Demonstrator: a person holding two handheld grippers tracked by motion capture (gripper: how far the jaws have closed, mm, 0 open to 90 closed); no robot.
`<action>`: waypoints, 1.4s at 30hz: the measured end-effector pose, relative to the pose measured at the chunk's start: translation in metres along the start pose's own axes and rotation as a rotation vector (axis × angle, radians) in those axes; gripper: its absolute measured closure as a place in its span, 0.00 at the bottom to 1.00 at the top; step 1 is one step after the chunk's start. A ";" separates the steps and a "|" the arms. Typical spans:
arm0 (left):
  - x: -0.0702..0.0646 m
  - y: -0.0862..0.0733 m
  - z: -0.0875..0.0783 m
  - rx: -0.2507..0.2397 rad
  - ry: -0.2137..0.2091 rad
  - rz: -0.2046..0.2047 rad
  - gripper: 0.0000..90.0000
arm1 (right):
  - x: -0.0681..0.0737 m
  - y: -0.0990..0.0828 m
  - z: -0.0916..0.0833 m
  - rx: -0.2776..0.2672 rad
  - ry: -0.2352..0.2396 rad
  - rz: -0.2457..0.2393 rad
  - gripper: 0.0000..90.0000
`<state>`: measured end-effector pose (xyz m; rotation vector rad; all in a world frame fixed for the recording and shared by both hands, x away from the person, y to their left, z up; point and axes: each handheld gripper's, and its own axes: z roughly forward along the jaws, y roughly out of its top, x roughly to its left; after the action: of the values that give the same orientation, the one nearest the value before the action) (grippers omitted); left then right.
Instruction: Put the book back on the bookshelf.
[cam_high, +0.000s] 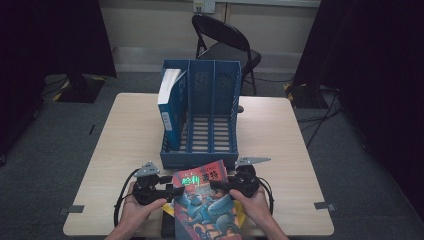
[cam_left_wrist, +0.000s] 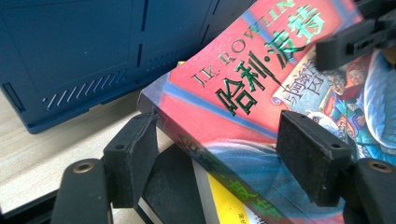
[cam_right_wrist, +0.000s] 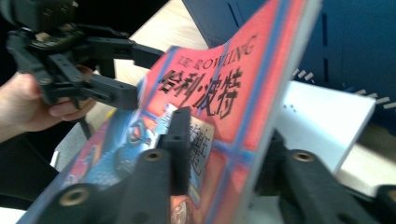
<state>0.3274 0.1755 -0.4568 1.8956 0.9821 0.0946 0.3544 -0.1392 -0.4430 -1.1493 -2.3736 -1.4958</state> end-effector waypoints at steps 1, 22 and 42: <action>0.000 0.000 0.000 0.000 0.000 0.000 0.34 | 0.000 0.000 0.000 0.000 0.000 0.000 0.76; 0.009 0.002 -0.002 -0.003 -0.116 -0.116 0.32 | 0.029 0.010 -0.018 -0.144 0.084 -0.077 0.90; 0.011 0.006 -0.011 -0.035 -0.156 -0.180 0.48 | 0.026 0.011 -0.017 -0.092 0.051 -0.043 0.91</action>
<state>0.3335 0.1899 -0.4501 1.7458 1.0314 -0.1390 0.3379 -0.1366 -0.4147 -1.0713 -2.3333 -1.6439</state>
